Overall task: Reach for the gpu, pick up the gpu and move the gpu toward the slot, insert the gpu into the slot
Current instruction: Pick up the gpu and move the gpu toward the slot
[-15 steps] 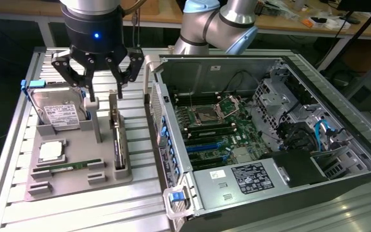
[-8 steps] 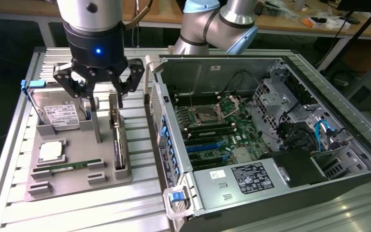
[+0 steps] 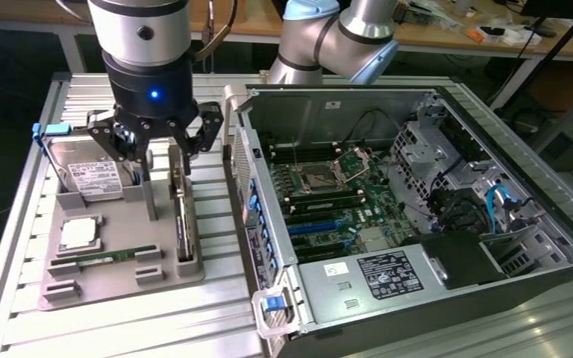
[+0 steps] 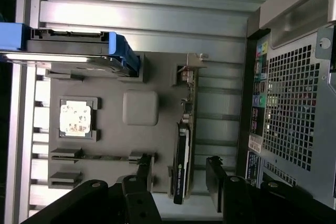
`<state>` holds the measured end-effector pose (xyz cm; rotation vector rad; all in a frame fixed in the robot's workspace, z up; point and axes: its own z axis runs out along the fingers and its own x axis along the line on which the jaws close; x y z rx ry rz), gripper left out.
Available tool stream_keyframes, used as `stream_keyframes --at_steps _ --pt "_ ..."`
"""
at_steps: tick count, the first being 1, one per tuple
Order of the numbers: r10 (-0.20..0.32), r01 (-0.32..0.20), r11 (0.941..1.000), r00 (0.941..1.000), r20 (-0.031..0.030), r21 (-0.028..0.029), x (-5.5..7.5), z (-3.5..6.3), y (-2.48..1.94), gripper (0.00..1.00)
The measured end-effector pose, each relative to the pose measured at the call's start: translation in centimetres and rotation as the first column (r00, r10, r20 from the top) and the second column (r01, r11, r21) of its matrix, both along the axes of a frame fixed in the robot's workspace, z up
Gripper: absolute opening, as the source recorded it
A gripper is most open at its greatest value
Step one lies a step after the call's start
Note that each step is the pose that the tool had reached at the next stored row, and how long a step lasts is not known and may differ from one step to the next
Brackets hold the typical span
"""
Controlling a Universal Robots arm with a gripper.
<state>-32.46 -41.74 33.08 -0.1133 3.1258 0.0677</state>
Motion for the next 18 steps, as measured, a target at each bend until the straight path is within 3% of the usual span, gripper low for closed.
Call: stream_keyframes --at_steps 18 --pt "-0.053 0.053 0.9986 0.9986 0.0 0.0 0.2 -3.68 -0.55 0.54"
